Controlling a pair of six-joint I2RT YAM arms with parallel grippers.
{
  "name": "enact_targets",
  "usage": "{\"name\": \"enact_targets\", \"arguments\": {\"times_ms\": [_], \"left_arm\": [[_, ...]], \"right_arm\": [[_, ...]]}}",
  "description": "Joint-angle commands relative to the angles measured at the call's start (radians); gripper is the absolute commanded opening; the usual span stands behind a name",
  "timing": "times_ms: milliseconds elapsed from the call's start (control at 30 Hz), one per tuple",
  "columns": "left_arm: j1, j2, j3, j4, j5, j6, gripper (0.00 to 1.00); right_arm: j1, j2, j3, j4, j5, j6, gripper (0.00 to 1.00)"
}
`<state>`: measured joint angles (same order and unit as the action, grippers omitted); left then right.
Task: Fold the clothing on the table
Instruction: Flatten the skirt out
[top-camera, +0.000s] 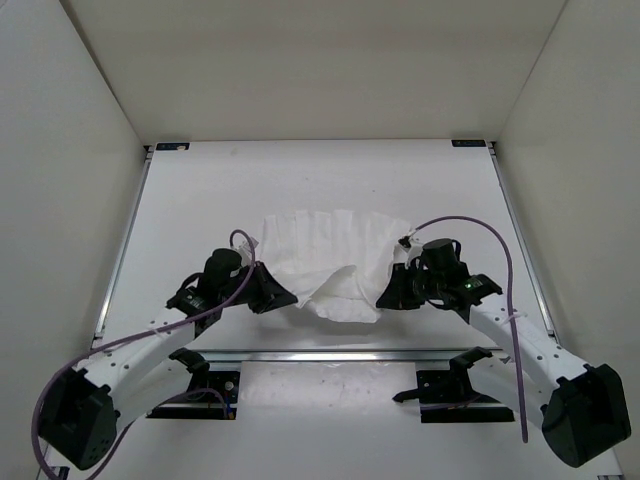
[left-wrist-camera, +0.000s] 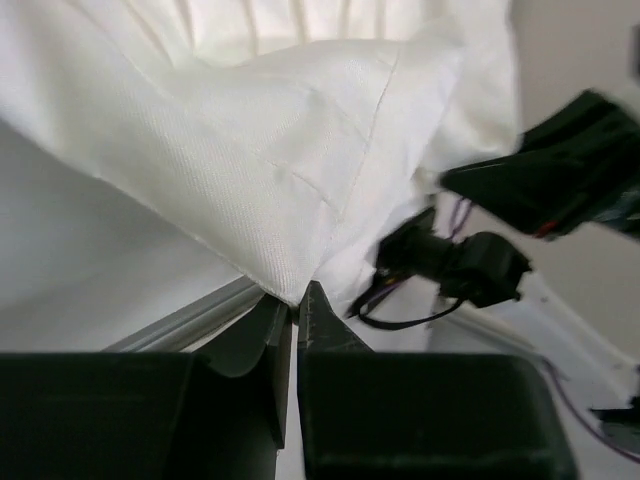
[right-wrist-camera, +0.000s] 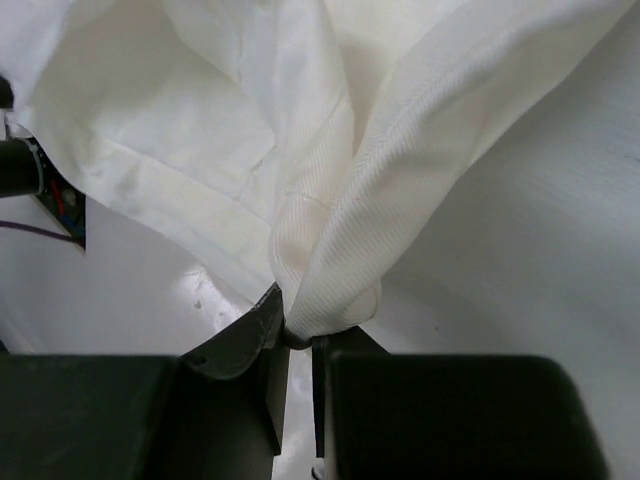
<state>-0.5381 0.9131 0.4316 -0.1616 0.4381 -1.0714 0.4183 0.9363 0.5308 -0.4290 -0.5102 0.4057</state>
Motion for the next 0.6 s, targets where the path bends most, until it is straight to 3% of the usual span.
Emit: {"name": "enact_targets", "arguments": {"times_ms": [0, 200, 267, 367, 567], "left_arm": [[0.033, -0.071, 0.085, -0.326, -0.021, 0.214, 0.0], [0.268, -0.047, 0.442, -0.544, 0.008, 0.453, 0.0], [0.267, -0.022, 0.574, -0.585, -0.007, 0.476, 0.0], [0.248, -0.008, 0.772, -0.584, 0.002, 0.449, 0.0], [0.277, -0.028, 0.733, -0.426, 0.091, 0.35, 0.0]], "right_arm": [[0.01, -0.036, 0.136, -0.14, -0.025, -0.063, 0.0], [-0.172, -0.082, 0.482, -0.313, -0.022, -0.148, 0.0], [-0.249, -0.087, 0.619, -0.342, -0.057, -0.174, 0.0], [-0.265, -0.086, 0.763, -0.366, -0.14, -0.151, 0.01], [-0.279, -0.039, 0.74, -0.168, -0.364, 0.005, 0.0]]}}
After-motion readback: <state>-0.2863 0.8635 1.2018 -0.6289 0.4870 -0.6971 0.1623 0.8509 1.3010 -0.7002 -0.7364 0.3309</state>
